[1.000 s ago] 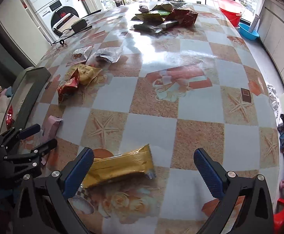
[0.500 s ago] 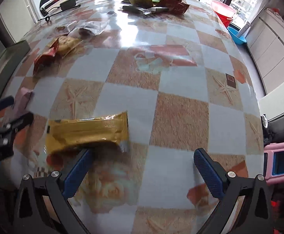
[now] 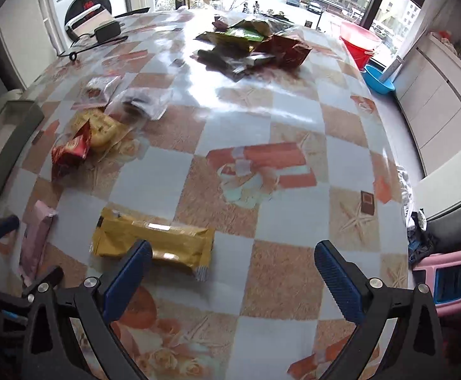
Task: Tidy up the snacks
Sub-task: 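Grasp the yellow wrapper with the right gripper while the left holds the pink wrapper, then carry the pink and yellow wrappers into the grey tray and release both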
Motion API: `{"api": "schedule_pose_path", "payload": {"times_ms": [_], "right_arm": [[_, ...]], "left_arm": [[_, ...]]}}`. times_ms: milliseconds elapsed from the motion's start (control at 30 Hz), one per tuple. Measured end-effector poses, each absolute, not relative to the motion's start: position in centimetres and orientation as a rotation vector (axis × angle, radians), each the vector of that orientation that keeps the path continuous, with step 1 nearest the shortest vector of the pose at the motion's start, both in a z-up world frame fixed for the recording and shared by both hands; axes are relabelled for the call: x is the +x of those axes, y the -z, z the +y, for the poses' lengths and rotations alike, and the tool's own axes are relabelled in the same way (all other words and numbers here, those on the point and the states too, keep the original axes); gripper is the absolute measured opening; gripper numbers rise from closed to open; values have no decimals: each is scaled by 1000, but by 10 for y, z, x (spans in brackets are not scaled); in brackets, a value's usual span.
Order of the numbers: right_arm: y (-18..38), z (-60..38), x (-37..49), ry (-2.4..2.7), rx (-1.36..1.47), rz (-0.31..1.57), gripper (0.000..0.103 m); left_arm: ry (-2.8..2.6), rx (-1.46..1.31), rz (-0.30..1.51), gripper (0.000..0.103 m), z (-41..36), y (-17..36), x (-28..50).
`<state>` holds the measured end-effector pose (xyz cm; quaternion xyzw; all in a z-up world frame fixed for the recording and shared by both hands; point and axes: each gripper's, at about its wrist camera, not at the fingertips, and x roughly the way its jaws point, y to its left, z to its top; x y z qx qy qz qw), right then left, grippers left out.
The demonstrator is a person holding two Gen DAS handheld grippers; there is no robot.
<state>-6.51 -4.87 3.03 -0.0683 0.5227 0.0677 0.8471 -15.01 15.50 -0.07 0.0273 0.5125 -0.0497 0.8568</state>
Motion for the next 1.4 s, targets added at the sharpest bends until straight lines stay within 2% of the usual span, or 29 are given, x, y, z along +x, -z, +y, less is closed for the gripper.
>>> {"api": "schedule_pose_path", "payload": {"times_ms": [100, 233, 567, 900, 1000, 1033, 1067, 1100, 1133, 1167, 1200, 1233, 1267, 1400], "right_arm": [[-26, -66, -39, -91, -48, 1126, 103], [4, -68, -30, -66, -86, 1255, 103], [-19, -47, -85, -326, -116, 1216, 103], [9, 9, -75, -346, -246, 1231, 103], [9, 10, -77, -342, -245, 1245, 103], [8, 10, -80, -348, -245, 1247, 103], [7, 11, -85, -352, -255, 1236, 100], [5, 12, -90, -362, -265, 1218, 91], [2, 13, -93, -366, -264, 1207, 86], [0, 12, -95, -367, -258, 1198, 71], [-3, 11, -95, -365, -254, 1189, 46], [-6, 9, -93, -371, -241, 1189, 33], [-7, 7, -92, -371, -225, 1194, 24], [-11, -12, -94, -415, -100, 1197, 24]], "left_arm": [[102, 56, 1081, 103, 155, 0, -149], [107, 58, 1071, 103, 155, 1, -151], [108, 58, 1064, 103, 155, 1, -151], [91, 52, 1097, 103, 151, 1, -141], [87, 47, 1129, 97, 146, -2, -139], [97, 54, 1125, 89, 144, -4, -141], [113, 61, 1121, 79, 141, -5, -143], [125, 68, 1116, 72, 139, -8, -145], [132, 72, 1114, 55, 137, -10, -146], [143, 71, 1114, 32, 136, -12, -146], [159, 61, 1118, 26, 137, -13, -146], [165, 44, 1123, 26, 138, -13, -146], [171, 23, 1123, 26, 140, -14, -146], [194, -71, 1122, 26, 151, -17, -153]]}}
